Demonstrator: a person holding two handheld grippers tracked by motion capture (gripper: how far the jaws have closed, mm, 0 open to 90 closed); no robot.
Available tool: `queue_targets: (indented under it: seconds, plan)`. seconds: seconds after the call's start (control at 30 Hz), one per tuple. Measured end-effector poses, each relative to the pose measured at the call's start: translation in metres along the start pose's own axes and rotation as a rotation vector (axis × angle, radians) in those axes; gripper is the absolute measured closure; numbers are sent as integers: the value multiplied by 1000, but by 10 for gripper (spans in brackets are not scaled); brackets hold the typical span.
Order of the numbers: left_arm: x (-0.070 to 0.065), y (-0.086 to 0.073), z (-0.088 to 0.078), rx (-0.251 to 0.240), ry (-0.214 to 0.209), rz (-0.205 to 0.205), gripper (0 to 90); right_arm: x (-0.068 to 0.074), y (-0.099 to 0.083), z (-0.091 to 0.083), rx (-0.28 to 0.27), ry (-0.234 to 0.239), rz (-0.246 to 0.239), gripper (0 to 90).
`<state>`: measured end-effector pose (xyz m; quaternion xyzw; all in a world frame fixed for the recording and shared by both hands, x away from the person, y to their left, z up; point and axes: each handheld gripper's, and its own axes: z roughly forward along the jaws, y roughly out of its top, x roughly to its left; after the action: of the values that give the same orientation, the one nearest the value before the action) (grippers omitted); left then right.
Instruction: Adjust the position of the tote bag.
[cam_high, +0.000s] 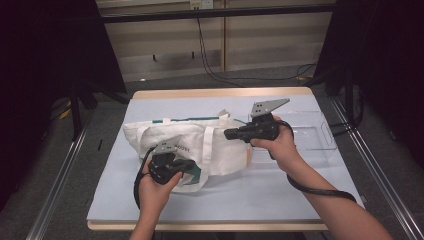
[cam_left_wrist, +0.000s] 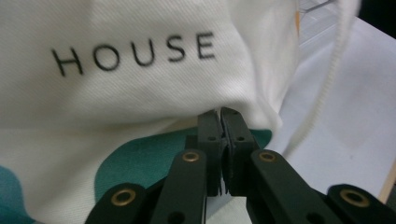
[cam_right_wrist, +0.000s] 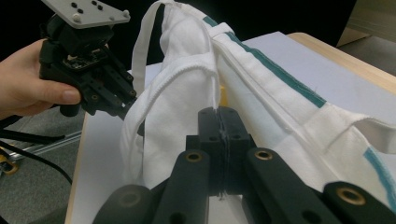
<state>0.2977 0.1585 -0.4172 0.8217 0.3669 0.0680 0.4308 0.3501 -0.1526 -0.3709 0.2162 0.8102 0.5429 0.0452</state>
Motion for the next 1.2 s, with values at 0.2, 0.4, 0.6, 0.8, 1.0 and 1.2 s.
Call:
queue_targets:
  seconds: [0.2,0.4,0.6,0.8,1.0,1.2]
  plan:
    - [2,-2,2,3,5,-13,877,4,-6,0,1,21,0,889]
    - [3,-2,4,1,9,-17,877,5,-12,2,3,30,2,889]
    - [4,-2,5,-3,13,-24,877,6,-17,4,11,44,-2,889]
    - [4,-2,5,3,11,-19,878,7,-21,7,23,44,-1,887]
    - [5,-3,5,-5,3,-28,878,5,-21,9,27,22,8,881]
    - [6,-3,5,-3,5,-23,878,2,-14,9,40,-35,34,691]
